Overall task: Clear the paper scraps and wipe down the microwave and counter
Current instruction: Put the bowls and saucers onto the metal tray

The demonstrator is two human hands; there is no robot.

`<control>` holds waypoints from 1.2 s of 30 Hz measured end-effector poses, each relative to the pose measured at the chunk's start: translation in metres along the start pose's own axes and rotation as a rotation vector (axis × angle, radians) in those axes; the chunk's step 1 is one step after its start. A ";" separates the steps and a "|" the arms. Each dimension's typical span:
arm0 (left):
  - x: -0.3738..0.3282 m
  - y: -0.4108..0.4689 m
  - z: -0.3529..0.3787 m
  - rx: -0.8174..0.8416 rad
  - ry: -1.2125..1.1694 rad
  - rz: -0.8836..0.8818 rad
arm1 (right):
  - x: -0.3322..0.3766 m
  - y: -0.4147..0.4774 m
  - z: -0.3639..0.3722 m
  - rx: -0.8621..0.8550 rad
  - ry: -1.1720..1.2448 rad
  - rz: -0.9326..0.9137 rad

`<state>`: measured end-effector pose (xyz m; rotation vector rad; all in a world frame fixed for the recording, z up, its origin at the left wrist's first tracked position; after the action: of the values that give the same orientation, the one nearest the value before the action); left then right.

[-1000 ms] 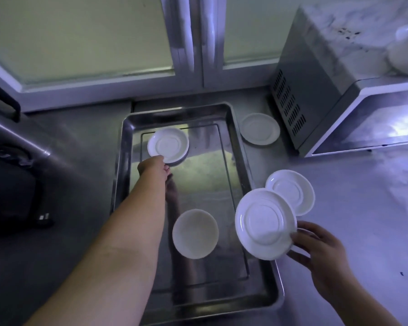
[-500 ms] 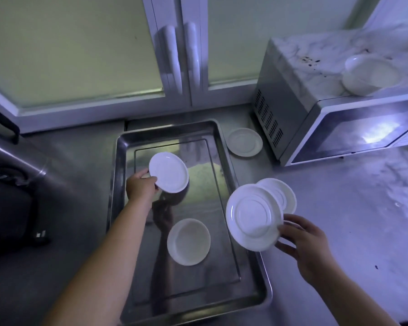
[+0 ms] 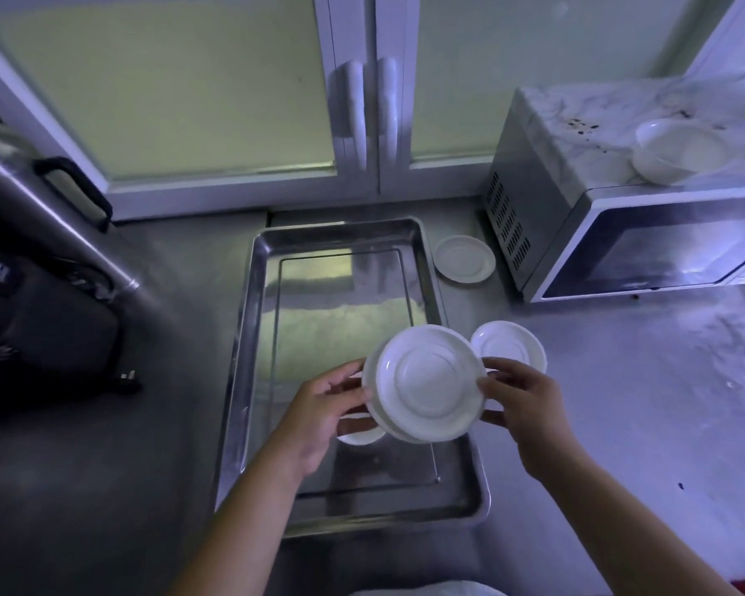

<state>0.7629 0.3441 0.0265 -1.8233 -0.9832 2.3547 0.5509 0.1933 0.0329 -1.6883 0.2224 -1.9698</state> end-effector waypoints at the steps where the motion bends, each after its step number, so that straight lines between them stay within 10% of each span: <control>1: 0.005 -0.004 0.004 0.007 -0.027 -0.010 | -0.003 -0.001 -0.002 0.005 -0.028 -0.006; 15: 0.058 -0.023 0.017 0.109 0.102 -0.121 | -0.056 -0.024 -0.021 0.186 -0.181 0.256; 20: 0.067 -0.009 -0.071 -0.548 0.490 -0.093 | -0.060 -0.022 -0.036 0.086 -0.246 0.235; 25: 0.109 0.013 -0.074 -0.479 0.447 -0.249 | -0.056 -0.015 -0.044 0.052 -0.325 0.171; 36: 0.121 -0.024 -0.128 -0.633 0.486 -0.219 | -0.076 0.031 0.054 0.367 -1.223 -0.116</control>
<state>0.8272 0.4681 -0.0838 -2.1583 -1.8464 1.4450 0.6171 0.2160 -0.0364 -2.2939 -0.6401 -0.6709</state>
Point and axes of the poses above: each hand's wrist, its own y-axis towards the middle knuckle, its own z-axis out of the palm, x = y × z, the point moved 10 cm from there along y, towards the middle knuckle, and after that the axes turned 13 degrees about y, right-handed, at the moved point
